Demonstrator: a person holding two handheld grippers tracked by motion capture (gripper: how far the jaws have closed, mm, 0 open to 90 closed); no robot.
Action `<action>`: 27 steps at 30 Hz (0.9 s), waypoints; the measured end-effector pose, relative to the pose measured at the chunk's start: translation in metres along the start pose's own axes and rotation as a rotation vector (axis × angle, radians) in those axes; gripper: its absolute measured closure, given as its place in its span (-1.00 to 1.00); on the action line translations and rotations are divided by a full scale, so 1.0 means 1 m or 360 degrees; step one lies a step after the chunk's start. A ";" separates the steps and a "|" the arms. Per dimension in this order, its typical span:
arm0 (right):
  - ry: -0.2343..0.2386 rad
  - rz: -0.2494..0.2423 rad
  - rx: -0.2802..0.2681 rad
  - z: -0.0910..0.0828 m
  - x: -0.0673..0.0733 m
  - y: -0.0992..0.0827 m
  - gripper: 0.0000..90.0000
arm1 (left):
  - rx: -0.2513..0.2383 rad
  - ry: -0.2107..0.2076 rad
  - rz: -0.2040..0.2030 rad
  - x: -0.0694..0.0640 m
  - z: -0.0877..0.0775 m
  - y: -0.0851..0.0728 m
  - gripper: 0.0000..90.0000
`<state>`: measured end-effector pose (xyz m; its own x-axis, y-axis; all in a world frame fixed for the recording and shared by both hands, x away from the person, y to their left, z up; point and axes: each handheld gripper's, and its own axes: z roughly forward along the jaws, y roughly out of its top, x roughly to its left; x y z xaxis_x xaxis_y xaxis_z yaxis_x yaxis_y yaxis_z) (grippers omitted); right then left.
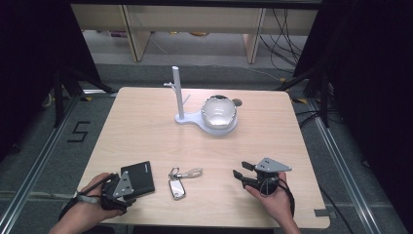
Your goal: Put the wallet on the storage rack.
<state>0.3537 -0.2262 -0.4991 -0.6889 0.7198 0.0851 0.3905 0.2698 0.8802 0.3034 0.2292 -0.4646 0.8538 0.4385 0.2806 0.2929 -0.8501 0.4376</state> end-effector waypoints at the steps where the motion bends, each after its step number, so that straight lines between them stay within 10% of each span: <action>1: 0.0013 0.0029 -0.0004 0.001 0.001 0.000 0.08 | 0.0023 -0.0037 0.0014 -0.002 0.003 0.003 -0.30; 13: 0.0047 0.0019 -0.0003 0.002 0.001 0.002 0.08 | 0.0216 -0.0016 0.0082 0.009 0.024 0.001 -0.14; 27: 0.0073 0.0030 -0.0029 0.003 0.001 0.002 0.08 | 0.0202 -0.0054 0.0014 0.017 0.030 -0.002 0.04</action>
<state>0.3557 -0.2234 -0.4984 -0.7089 0.6945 0.1228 0.3929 0.2443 0.8865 0.3301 0.2289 -0.4865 0.8700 0.4228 0.2536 0.3359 -0.8848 0.3229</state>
